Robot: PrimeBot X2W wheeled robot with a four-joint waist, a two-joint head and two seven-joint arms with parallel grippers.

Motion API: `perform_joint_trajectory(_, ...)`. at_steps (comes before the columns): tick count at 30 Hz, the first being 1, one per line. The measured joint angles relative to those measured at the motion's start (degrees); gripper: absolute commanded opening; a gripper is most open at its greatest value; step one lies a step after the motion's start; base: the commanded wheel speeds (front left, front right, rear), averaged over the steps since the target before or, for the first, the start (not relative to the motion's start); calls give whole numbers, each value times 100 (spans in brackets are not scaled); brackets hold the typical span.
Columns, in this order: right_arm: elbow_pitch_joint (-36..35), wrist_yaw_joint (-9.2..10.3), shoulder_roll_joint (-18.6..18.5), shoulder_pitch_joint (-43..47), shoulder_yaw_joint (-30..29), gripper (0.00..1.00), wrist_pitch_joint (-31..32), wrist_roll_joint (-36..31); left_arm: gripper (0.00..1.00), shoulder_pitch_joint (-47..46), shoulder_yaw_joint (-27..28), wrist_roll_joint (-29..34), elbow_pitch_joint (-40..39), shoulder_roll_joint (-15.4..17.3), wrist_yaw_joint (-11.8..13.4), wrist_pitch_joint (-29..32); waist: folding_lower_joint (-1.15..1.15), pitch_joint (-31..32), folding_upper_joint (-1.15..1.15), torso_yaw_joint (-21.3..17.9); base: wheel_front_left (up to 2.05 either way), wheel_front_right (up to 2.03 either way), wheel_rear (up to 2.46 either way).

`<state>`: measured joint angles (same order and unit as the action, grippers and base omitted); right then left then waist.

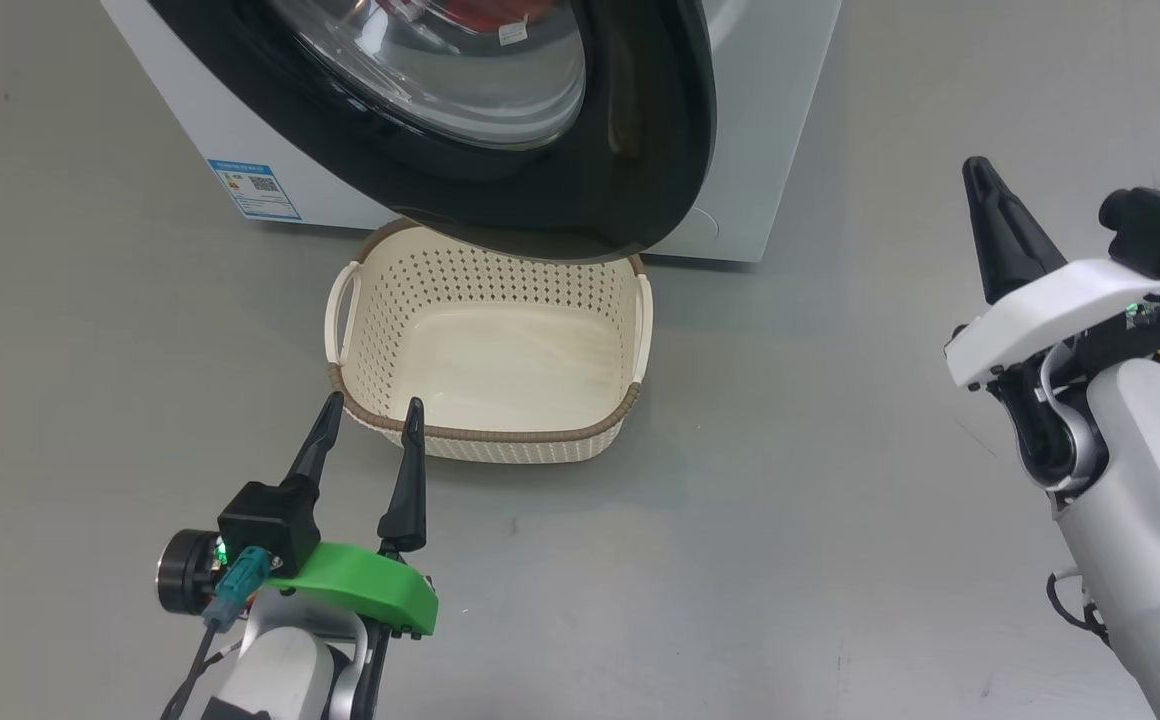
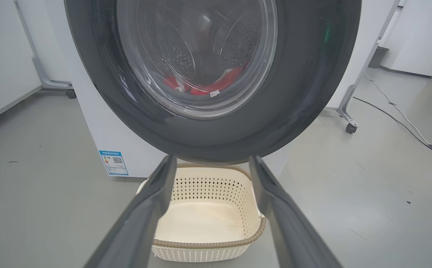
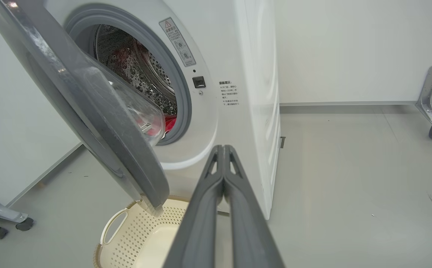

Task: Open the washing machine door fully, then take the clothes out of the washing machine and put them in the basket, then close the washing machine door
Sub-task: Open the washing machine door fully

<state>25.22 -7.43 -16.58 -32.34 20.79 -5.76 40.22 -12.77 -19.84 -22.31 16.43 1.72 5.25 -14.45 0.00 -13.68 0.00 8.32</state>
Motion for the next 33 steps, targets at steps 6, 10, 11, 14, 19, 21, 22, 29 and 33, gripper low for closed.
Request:
perform_joint_trajectory(6,-64,0,-4,332,-10,0,-509,-168,100,0,98,74,-116,-1,-1,1,0,8,0,-46,0,0,0)
perform_joint_trajectory(10,-89,63,33,534,-15,0,-792,-257,100,-4,280,74,-298,2,0,0,0,-3,0,-66,0,0,0)
perform_joint_trajectory(11,-89,108,47,598,-31,0,-825,-256,100,-5,311,74,-318,3,0,0,0,-6,0,-70,0,0,0)
perform_joint_trajectory(14,-97,165,129,764,-105,100,-826,-256,100,-5,356,74,-349,2,0,0,0,-14,0,-81,0,0,0)
perform_joint_trajectory(19,-202,215,311,944,-151,100,-837,-256,100,-5,492,74,-372,3,0,0,0,-23,0,-109,0,0,0)
perform_joint_trajectory(21,-225,235,360,1010,-152,100,-837,-257,100,-4,517,74,-383,3,0,0,0,-22,0,-122,0,0,0)
perform_joint_trajectory(22,-245,249,380,1060,-149,100,-840,-263,100,-4,528,74,-389,3,0,0,0,-20,0,-129,0,0,0)
perform_joint_trajectory(29,-386,264,437,1266,-199,100,-843,-338,100,-3,652,74,-426,2,0,0,0,-7,0,-170,0,0,0)
perform_joint_trajectory(33,-441,264,446,1295,-244,100,-843,-406,100,-1,673,74,-434,2,0,0,0,-9,0,-184,0,0,0)
